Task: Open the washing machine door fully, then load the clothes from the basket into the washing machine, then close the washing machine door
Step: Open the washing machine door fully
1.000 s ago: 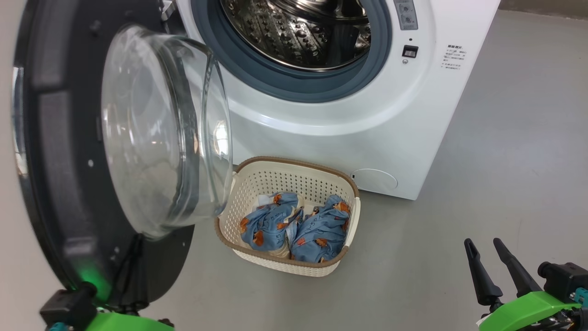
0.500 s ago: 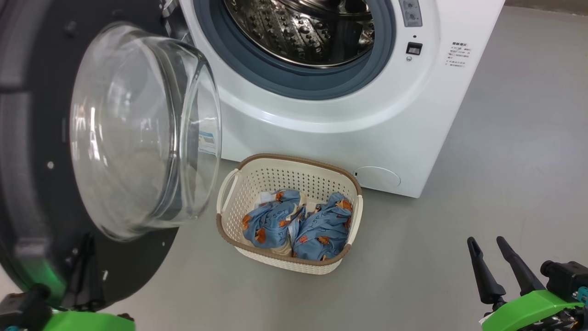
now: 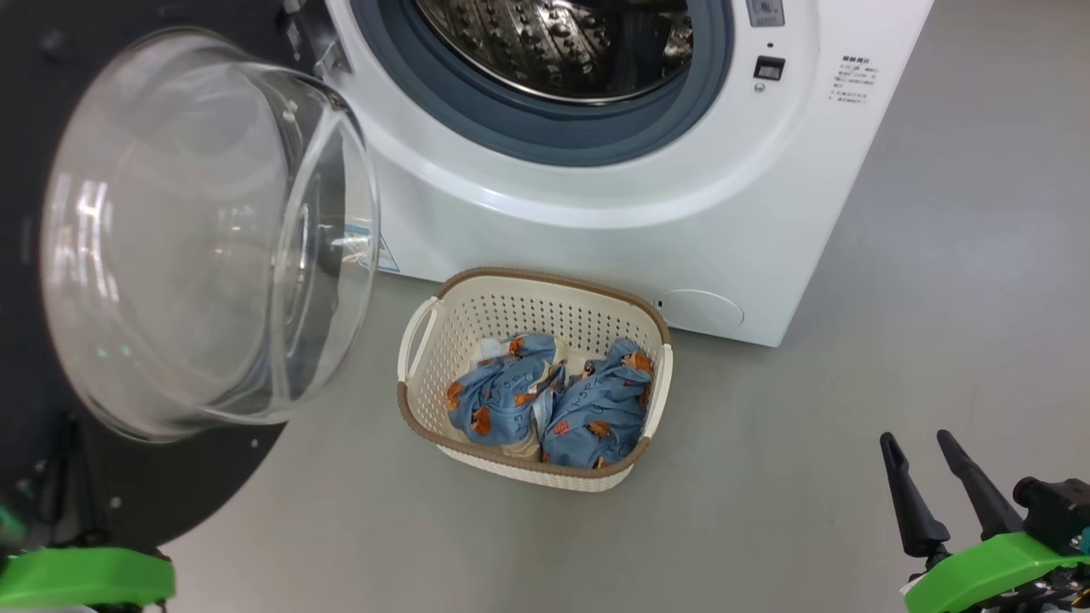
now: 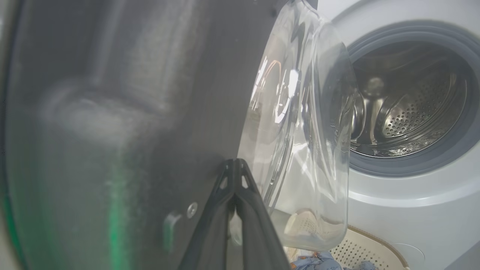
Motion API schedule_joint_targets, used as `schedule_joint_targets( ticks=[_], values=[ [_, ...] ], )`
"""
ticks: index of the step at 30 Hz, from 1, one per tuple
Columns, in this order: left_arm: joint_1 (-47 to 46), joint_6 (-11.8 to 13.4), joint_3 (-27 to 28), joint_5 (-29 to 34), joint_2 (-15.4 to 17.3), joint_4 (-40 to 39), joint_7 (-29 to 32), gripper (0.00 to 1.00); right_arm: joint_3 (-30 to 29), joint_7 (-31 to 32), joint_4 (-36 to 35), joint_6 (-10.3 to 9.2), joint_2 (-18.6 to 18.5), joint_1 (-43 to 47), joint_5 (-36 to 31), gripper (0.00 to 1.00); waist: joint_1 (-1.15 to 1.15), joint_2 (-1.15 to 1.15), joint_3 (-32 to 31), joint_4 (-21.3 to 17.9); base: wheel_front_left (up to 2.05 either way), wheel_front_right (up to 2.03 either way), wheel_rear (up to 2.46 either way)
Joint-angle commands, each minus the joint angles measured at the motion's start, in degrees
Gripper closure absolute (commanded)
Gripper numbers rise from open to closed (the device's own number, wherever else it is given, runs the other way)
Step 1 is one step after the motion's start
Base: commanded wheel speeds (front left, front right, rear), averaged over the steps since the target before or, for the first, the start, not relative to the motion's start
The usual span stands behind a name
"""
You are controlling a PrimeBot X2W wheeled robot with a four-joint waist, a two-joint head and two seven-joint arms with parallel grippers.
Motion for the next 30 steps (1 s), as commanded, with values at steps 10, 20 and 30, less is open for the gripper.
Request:
schedule_joint_targets(
  ticks=[10,20,30],
  values=[
    [-6.00,-0.30,9.60,1.56,3.71,3.54,-0.37,1.00,-0.64,-0.74,-2.16,0.08,-1.39,-2.28,-3.48,0.00,0.00,0.00,3.14,-0.84,0.00,0.00,0.00],
    [-9.20,-1.78,16.41,3.58,5.39,8.44,-0.37,1.00,-1.63,-0.74,-2.59,0.08,-1.30,-2.34,-4.98,0.00,0.00,0.00,5.09,-1.28,0.00,0.00,0.00],
    [-13.66,-3.67,20.58,6.68,7.29,14.33,-0.37,1.00,-2.30,-0.74,-2.86,0.08,-1.34,-2.90,-5.81,0.00,0.00,0.00,6.70,-1.49,0.00,0.00,0.00]
  ],
)
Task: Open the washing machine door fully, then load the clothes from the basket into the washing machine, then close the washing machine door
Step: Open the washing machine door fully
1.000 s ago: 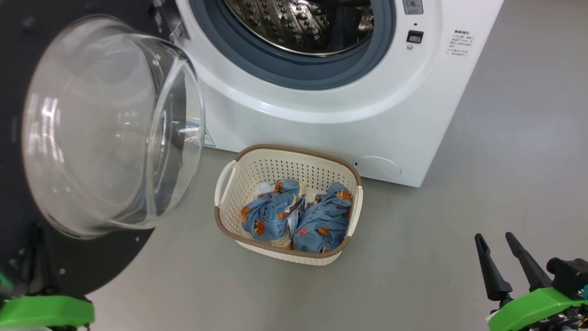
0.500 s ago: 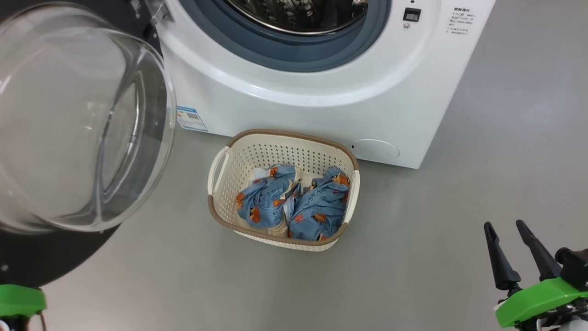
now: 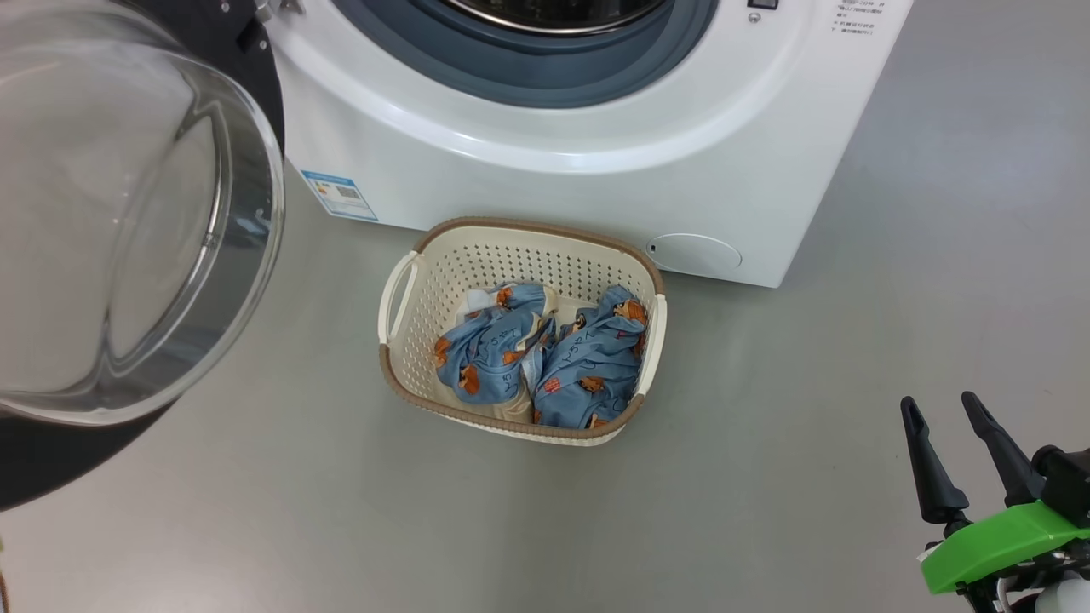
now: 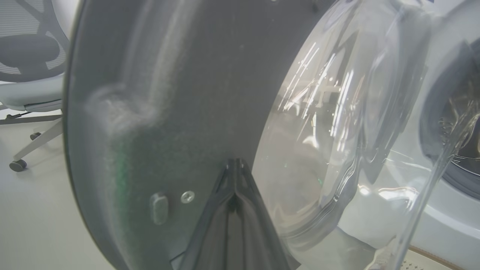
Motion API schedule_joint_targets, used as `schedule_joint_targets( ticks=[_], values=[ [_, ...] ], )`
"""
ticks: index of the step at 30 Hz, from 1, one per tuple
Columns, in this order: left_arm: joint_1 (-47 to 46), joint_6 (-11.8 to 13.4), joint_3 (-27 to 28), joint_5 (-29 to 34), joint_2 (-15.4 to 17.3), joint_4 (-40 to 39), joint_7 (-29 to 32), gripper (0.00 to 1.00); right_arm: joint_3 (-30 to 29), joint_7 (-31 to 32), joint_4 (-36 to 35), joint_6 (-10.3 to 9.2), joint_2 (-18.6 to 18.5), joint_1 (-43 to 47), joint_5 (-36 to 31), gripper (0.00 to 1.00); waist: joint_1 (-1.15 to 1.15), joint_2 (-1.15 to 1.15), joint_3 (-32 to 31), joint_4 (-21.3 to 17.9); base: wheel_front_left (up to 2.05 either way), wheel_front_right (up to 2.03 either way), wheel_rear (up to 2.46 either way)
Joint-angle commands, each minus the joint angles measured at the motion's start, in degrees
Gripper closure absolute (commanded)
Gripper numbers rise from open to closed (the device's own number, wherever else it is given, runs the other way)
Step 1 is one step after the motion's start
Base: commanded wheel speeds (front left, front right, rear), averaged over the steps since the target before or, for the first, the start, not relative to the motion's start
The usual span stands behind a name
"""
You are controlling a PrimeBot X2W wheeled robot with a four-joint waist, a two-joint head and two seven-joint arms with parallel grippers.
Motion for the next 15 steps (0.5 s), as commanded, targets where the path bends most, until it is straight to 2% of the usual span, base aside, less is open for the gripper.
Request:
schedule_joint_targets(
  ticks=[1,15],
  values=[
    [-2.31,-0.15,3.07,1.00,4.12,-0.02,-0.30,1.00,0.71,-0.74,-1.38,0.08,-0.80,-0.70,-0.60,0.00,0.00,0.00,0.25,-0.06,0.00,0.00,0.00],
    [-9.12,-2.32,8.36,4.38,8.99,9.37,-0.30,1.00,0.67,-0.74,-1.54,0.08,-1.60,-1.41,-1.06,0.00,0.00,0.00,2.17,-0.54,0.00,0.00,0.00]
  ],
)
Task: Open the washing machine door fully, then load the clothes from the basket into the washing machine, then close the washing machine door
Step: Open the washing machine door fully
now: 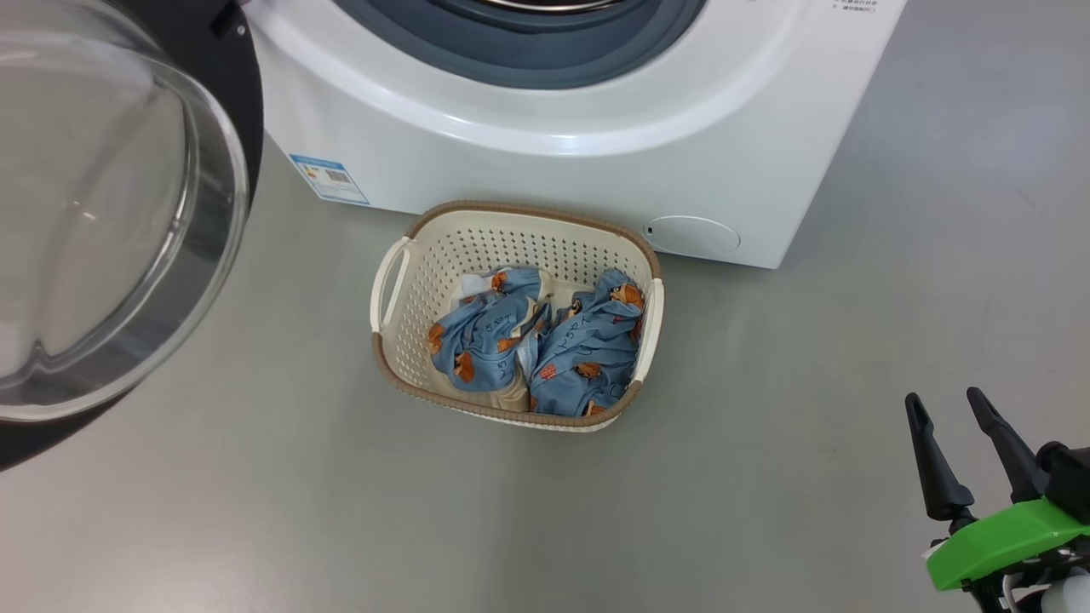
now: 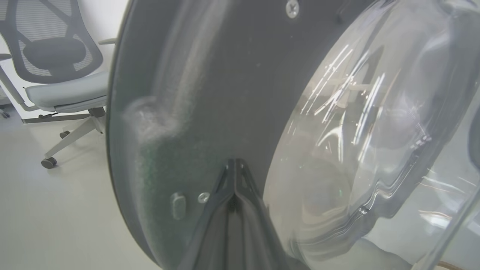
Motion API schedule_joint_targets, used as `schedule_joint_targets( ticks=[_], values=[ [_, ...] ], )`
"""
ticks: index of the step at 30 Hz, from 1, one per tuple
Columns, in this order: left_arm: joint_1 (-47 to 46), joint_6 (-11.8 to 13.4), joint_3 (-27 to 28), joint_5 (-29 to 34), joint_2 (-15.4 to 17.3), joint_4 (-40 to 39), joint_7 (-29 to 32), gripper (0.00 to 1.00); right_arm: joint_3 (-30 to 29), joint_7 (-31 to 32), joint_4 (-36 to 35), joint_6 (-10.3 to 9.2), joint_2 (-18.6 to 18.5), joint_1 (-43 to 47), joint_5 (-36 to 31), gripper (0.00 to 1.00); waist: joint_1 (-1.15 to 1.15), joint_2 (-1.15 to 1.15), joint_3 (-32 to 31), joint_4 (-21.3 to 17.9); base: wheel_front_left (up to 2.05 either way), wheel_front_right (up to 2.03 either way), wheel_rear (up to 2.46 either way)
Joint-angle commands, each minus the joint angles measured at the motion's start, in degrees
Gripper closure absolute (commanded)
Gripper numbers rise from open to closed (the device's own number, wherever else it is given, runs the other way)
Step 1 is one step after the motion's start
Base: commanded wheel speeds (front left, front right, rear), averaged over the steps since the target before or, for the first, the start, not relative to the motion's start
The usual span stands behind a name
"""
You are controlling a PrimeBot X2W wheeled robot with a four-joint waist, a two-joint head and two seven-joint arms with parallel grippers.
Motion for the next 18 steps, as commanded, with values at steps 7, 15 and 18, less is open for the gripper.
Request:
schedule_joint_targets(
  ticks=[7,15,18],
  values=[
    [-4.06,-0.71,3.98,2.20,6.62,3.57,-0.30,1.00,0.95,-0.74,-1.49,0.08,-1.22,-1.49,-0.58,0.00,0.00,0.00,1.01,-0.33,0.00,0.00,0.00],
    [-7.91,-1.86,6.01,3.03,10.08,9.76,-0.30,1.00,1.37,-0.74,-1.58,0.08,-1.48,-2.16,-0.81,0.00,0.00,0.00,2.18,-0.84,0.00,0.00,0.00],
    [-8.97,-2.09,6.29,3.47,11.08,11.17,-0.30,1.00,1.54,-0.74,-1.62,0.08,-1.58,-2.37,-0.83,0.00,0.00,0.00,2.46,-1.04,0.00,0.00,0.00]
  ],
)
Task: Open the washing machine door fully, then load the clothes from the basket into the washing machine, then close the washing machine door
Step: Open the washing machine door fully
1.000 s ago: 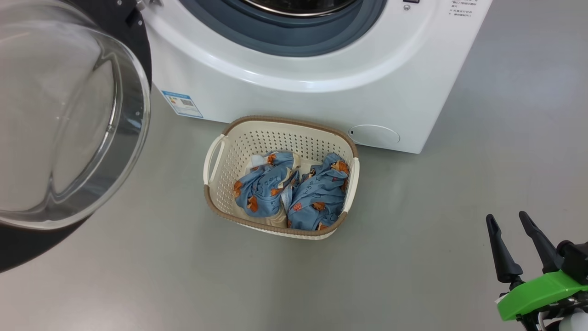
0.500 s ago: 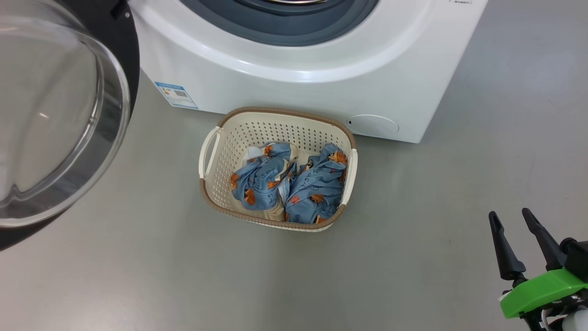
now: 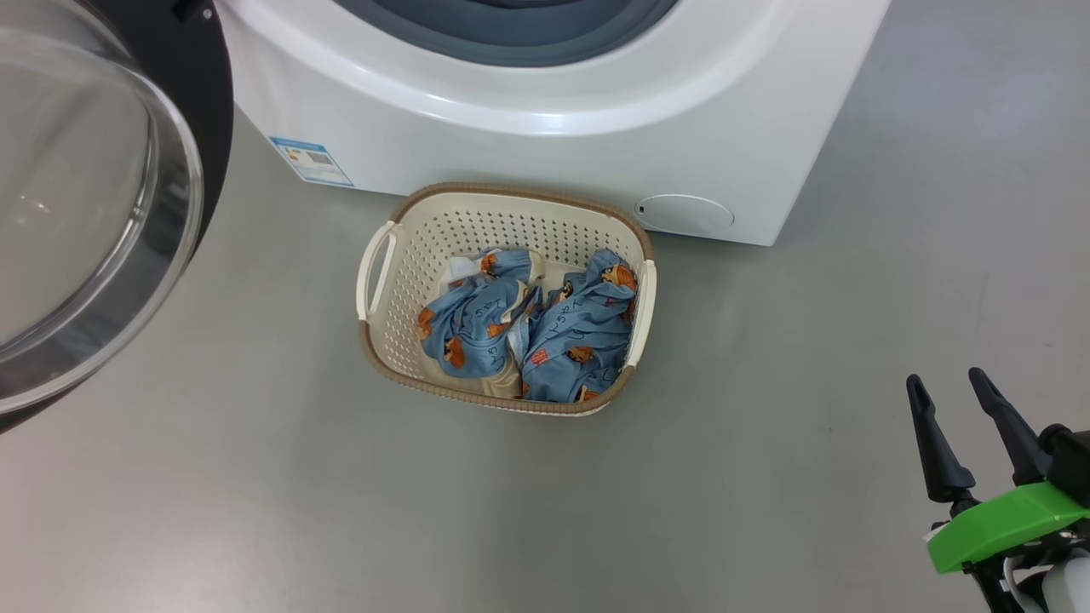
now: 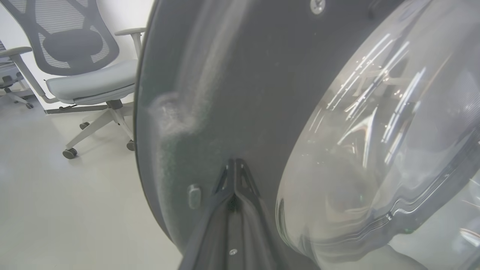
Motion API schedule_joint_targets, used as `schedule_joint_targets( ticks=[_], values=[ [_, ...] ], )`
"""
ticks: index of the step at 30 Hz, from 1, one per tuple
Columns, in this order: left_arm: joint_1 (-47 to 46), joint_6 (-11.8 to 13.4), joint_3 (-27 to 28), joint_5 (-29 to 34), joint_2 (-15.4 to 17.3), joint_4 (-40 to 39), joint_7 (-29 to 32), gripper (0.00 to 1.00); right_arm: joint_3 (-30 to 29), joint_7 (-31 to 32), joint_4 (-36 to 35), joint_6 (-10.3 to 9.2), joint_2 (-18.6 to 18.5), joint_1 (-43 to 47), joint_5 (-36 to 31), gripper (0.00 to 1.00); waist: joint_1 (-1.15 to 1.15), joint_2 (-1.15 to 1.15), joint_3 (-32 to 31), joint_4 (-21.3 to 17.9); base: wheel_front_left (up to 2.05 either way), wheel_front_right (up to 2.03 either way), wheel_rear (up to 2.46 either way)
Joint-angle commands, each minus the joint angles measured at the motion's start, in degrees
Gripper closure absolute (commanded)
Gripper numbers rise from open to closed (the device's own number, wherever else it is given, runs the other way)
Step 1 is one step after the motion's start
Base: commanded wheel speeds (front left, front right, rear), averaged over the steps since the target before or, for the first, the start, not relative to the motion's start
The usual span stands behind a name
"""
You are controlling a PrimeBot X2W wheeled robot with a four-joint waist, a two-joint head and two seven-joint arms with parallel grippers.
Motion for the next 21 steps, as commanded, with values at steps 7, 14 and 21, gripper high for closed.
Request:
schedule_joint_targets(
  ticks=[7,14,21],
  values=[
    [-1.93,-0.34,1.44,1.73,5.98,0.42,-0.30,1.00,1.30,-0.74,-1.35,0.08,-1.21,-0.85,-0.55,0.00,0.00,0.00,0.12,-0.32,0.00,0.00,0.00],
    [-2.38,-0.49,1.82,1.85,6.12,1.31,-0.30,1.00,1.21,-0.74,-1.20,0.08,-1.32,-0.87,-0.59,0.00,0.00,0.00,-0.31,-0.24,0.00,0.00,0.00],
    [-0.45,-0.55,1.16,0.90,4.36,-0.03,-0.30,1.00,1.35,-0.74,-0.86,0.08,-0.72,-0.23,-0.43,0.00,0.00,0.00,-2.33,-0.17,0.00,0.00,0.00]
  ],
)
